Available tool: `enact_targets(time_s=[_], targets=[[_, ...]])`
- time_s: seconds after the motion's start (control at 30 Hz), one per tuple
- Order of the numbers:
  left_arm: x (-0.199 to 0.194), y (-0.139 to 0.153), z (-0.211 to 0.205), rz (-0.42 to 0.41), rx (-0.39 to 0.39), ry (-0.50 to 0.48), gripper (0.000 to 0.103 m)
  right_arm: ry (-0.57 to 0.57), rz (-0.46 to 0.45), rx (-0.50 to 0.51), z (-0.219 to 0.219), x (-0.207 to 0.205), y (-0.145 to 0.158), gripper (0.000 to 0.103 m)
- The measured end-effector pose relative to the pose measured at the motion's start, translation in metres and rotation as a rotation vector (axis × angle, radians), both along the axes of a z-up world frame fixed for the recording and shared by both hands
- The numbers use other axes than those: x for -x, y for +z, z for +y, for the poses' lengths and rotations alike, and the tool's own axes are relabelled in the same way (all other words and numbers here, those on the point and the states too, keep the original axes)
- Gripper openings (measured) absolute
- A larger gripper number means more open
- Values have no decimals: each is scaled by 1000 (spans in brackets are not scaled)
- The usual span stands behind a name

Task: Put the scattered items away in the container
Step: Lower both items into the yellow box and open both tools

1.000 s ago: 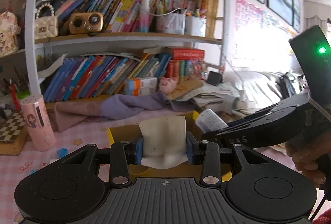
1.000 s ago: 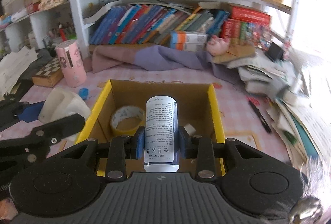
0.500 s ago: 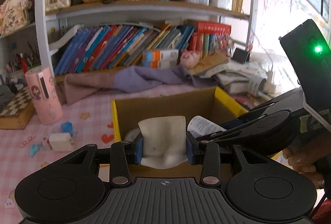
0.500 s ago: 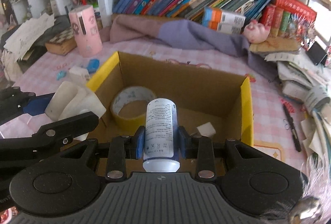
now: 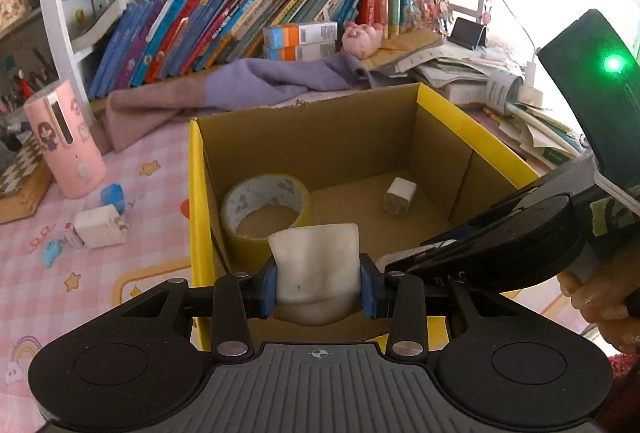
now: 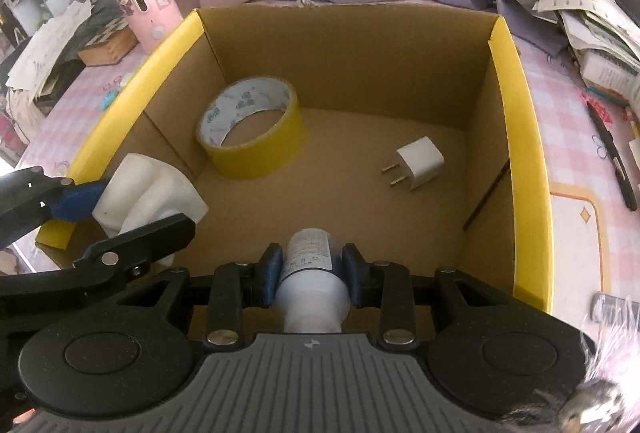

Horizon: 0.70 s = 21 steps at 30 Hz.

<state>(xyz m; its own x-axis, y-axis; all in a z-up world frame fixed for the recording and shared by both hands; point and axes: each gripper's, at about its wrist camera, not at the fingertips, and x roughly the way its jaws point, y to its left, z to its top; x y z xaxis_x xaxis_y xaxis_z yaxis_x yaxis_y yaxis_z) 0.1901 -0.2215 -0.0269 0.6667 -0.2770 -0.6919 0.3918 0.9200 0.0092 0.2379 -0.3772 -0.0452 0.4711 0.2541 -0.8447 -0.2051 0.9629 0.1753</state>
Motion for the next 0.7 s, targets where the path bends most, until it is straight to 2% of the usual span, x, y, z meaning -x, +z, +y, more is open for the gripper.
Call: enact_targets(time_s=[0.13,0.53,0.63,0.7], targets=[[-3,-1,0,26,5,-1,38,-13,2,-17,-2,0,-1,31],[1,-2,-1,5,-14,33,42,-42,12,-49,-8,0,-7,31],[2,-1,1,0,-3,47,46,-51,-1,-72,-9,2,-3,33],[4,1,3,-12,6,58,53,-60,-21,-77,-10,4,0,33]])
